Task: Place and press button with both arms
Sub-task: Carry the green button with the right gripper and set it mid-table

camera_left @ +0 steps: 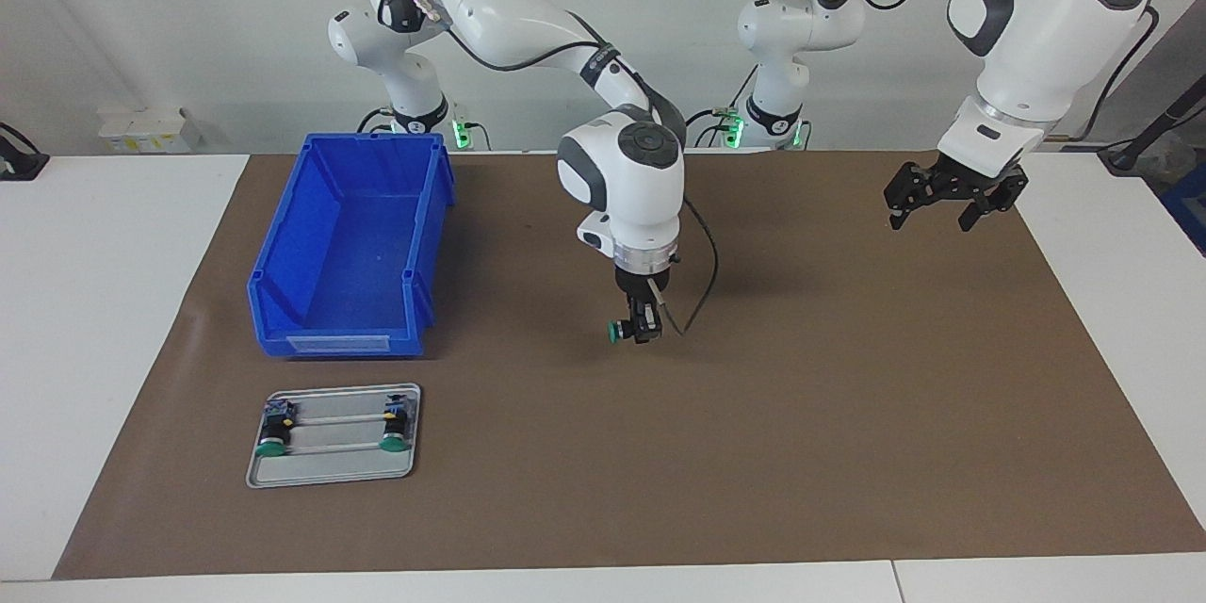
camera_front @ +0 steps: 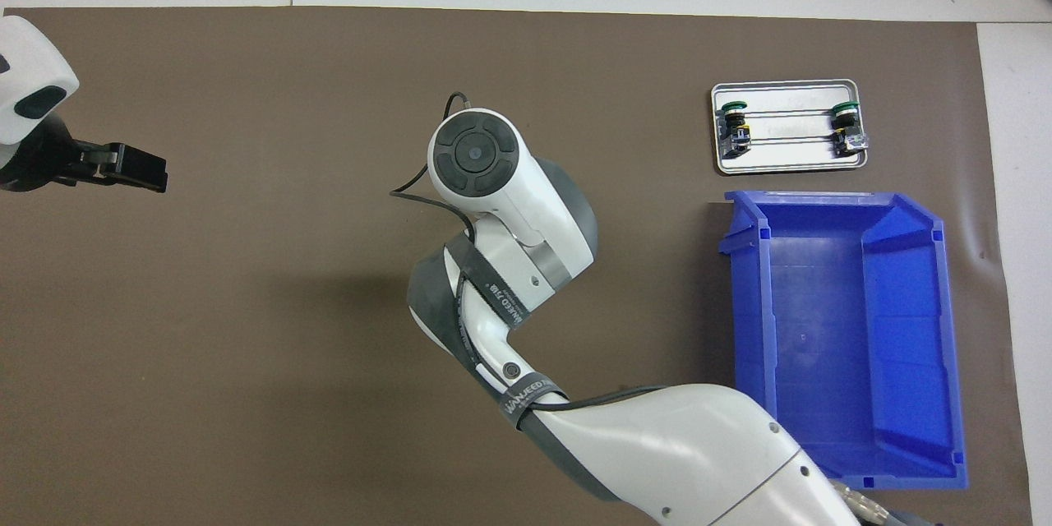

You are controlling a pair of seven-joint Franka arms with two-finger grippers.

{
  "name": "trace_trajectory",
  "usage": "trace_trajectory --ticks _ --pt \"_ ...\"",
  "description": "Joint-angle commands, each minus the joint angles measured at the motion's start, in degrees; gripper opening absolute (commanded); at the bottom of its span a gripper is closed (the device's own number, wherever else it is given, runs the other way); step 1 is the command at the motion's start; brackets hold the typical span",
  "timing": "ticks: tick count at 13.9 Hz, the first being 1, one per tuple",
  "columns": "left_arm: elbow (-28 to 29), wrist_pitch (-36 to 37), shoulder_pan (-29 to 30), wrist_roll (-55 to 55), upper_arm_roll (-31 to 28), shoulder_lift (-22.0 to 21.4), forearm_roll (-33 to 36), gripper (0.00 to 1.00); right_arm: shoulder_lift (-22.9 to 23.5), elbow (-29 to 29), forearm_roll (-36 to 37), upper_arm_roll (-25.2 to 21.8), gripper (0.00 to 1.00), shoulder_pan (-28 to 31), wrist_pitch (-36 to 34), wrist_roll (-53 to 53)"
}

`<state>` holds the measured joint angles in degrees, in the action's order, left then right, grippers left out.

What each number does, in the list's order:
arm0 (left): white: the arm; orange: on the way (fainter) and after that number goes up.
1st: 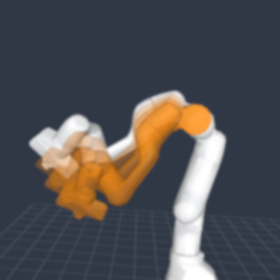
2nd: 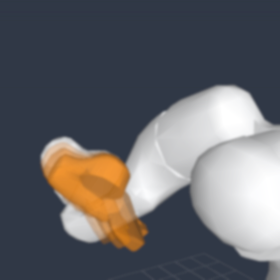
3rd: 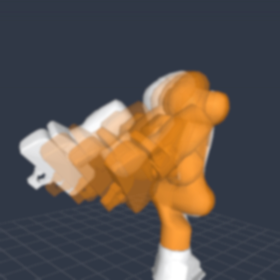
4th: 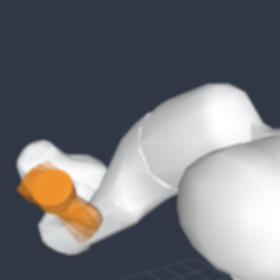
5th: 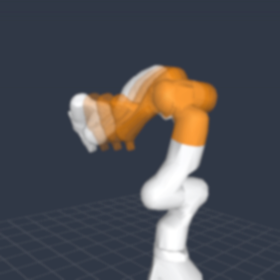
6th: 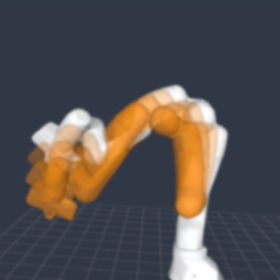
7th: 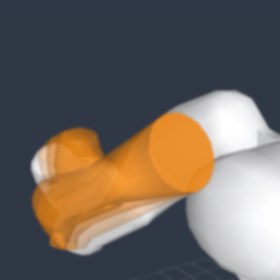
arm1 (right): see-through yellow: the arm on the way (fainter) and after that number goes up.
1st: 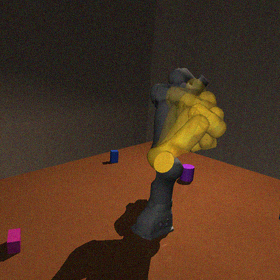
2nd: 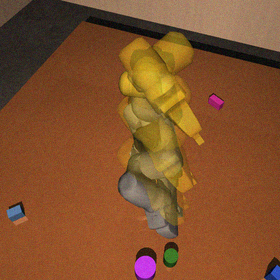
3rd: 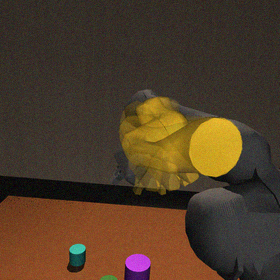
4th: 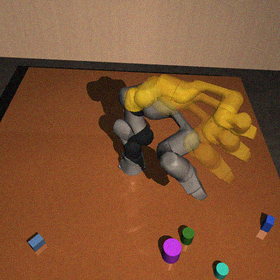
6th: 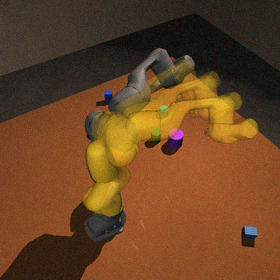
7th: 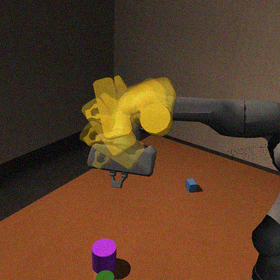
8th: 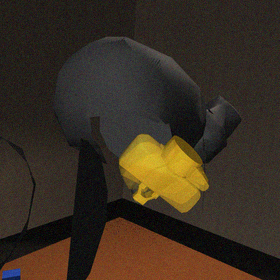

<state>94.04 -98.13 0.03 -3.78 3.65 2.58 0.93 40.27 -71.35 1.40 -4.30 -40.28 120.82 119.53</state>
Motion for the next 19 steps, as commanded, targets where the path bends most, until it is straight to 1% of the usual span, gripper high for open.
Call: trace_trajectory --ticks 1,3,6,7,11,13,15,16,17,18,19 --pt "2.02 -0.49 0.67 0.7 -0.57 -1.79 0.92 1.0 2.71 2.71 0.36 0.17 0.0 -1.9 3.27 3.07" --pt "2.02 -0.92 -0.02 0.79 -0.4 -1.79 0.92 1.0 2.62 2.44 -0.08 0.17 0.0 -4.53 5.03 4.47" --pt "2.02 -1.1 -2.04 0.79 -0.04 -1.79 0.92 1.0 2.63 1.39 0.53 0.17 0.0 -5.42 5.83 10.36" --pt "2.02 -1.1 -2.57 0.7 0.04 -1.79 0.92 1.0 2.19 0.0 0.53 0.17 0.0 -6.38 5.66 11.07" --pt "2.55 -2.68 -3.02 -2.36 0.13 -1.79 0.83 1.0 2.1 -2.83 0.71 0.17 0.0 -6.91 8.46 11.16" --pt "2.55 -3.03 -3.71 -4.47 0.13 -1.79 0.83 1.0 2.45 -2.83 0.97 0.17 0.0 -7.35 8.64 11.16" --pt "2.81 -5.13 -4.51 -5.45 0.04 -1.79 0.83 1.0 2.45 -3.27 0.97 0.17 0.0 -7.79 8.82 11.16" --pt "3.33 -5.58 -5.03 -5.36 0.04 -1.88 0.83 1.0 2.36 -3.53 0.97 0.17 0.14 -7.79 8.82 11.16" --pt "3.95 -5.76 -5.13 -5.71 0.13 -2.14 0.83 1.0 2.36 -3.79 1.15 0.17 0.23 -7.88 8.99 10.9" --pt "4.82 -6.2 -5.13 -6.06 0.13 -2.58 0.83 1.0 2.27 -4.06 1.15 0.17 0.28 -7.97 9.43 10.9" --pt "5.79 -7.59 -5.13 -7.46 0.13 -2.76 0.74 1.0 2.27 -4.58 1.15 0.17 0.3 -8.67 9.7 10.81"
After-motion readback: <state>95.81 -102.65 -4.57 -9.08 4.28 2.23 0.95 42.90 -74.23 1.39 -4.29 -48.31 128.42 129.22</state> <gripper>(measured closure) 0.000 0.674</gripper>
